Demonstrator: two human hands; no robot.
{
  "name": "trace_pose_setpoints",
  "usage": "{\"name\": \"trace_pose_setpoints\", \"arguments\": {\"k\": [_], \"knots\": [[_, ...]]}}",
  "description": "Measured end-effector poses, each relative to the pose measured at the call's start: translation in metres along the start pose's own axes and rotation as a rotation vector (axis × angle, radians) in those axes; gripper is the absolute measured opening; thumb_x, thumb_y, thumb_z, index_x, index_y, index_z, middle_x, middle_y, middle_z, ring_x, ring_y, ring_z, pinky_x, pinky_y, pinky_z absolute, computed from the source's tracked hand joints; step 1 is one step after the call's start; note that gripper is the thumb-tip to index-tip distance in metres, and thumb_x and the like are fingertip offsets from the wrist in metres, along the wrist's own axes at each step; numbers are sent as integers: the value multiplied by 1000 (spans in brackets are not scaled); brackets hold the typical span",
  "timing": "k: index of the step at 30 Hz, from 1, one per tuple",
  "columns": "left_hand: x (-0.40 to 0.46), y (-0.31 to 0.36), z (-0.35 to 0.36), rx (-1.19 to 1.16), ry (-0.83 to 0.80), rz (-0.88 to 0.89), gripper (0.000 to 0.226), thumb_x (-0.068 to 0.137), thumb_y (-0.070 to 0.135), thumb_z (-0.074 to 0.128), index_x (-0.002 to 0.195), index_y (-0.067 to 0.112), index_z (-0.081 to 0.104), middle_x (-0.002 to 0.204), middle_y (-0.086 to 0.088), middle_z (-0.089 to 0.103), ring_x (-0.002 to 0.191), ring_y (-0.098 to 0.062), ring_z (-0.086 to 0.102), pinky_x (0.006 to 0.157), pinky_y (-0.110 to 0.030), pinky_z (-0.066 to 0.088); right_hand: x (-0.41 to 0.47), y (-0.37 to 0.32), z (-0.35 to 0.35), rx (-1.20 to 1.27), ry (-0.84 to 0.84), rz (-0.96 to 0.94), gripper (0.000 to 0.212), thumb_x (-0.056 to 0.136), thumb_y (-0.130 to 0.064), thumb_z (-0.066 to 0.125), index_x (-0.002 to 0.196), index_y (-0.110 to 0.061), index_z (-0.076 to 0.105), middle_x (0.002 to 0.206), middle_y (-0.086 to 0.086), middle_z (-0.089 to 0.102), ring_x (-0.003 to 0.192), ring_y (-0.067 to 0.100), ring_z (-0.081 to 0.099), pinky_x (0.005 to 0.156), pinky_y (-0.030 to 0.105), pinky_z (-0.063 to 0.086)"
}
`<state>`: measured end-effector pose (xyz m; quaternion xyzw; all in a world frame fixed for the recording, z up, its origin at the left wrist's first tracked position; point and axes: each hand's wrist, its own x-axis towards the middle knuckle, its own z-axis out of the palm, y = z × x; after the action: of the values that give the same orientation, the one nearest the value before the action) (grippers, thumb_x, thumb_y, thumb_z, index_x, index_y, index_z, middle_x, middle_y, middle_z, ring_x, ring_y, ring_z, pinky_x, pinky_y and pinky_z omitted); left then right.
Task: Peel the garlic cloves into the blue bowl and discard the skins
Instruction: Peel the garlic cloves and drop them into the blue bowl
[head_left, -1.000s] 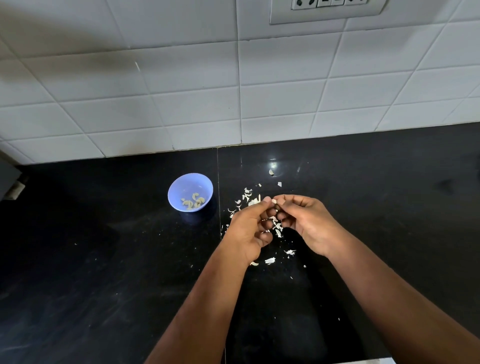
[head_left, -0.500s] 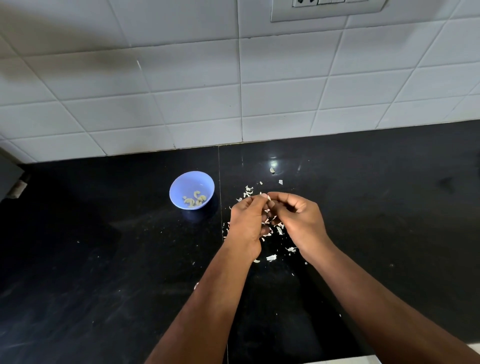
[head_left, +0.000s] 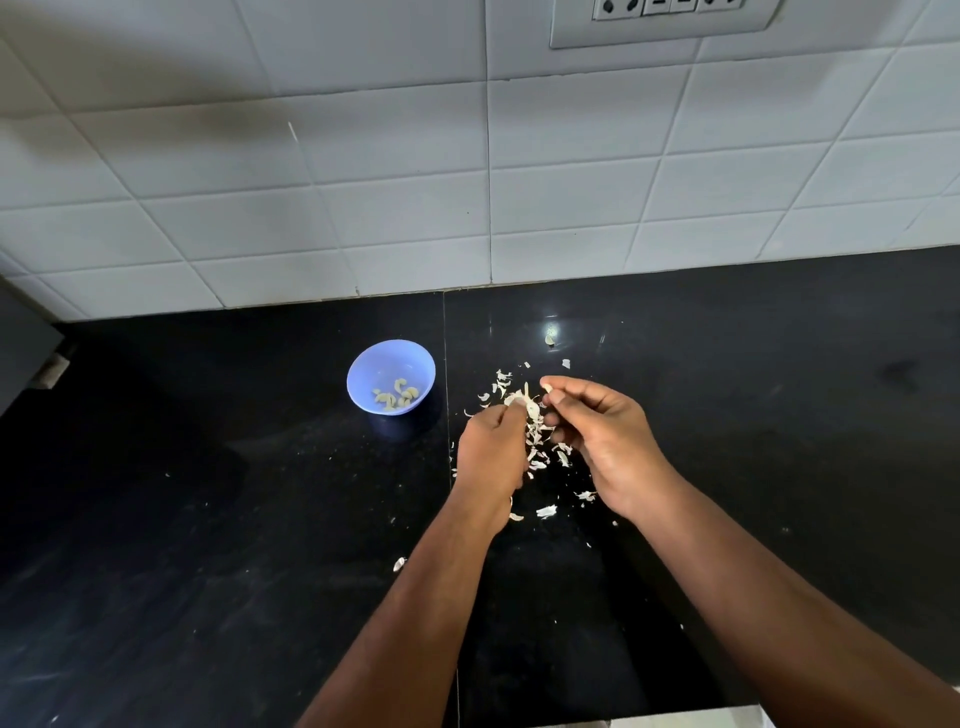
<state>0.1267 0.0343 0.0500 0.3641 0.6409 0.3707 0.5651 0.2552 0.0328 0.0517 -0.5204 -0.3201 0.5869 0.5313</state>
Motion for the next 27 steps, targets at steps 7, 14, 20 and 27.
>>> {"name": "trace_pose_setpoints", "arguments": {"k": [7, 14, 20, 27], "knots": [[2, -1, -10, -15, -26, 182, 19, 103, 30, 68, 121, 31, 73, 107, 10, 73, 96, -5, 70, 75, -34, 64, 1, -11, -10, -355, -21, -138, 30, 99, -1, 67, 121, -19, 74, 94, 16, 73, 75, 18, 69, 77, 33, 62], [1, 2, -7, -107, -41, 152, 12, 99, 28, 73, 95, 19, 79, 82, 3, 73, 74, -4, 64, 58, -26, 54, -1, -19, -12, -530, -102, -226, 28, 101, -11, 66, 124, -27, 66, 90, -2, 77, 81, 30, 72, 81, 36, 61], [3, 3, -5, -179, -22, 126, 9, 101, 21, 71, 103, 16, 78, 88, 0, 75, 74, -8, 66, 54, -31, 56, -2, -19, -15, -626, -128, -243, 30, 100, -6, 65, 115, -33, 64, 90, -6, 77, 81, 18, 71, 86, 44, 60], [5, 0, -1, -115, -38, 129, 9, 98, 23, 76, 97, 14, 78, 82, -1, 73, 71, -10, 63, 50, -27, 51, -1, -20, -15, -667, -122, -229, 30, 100, -13, 67, 121, -34, 61, 93, -10, 77, 85, 18, 72, 90, 38, 56]]}}
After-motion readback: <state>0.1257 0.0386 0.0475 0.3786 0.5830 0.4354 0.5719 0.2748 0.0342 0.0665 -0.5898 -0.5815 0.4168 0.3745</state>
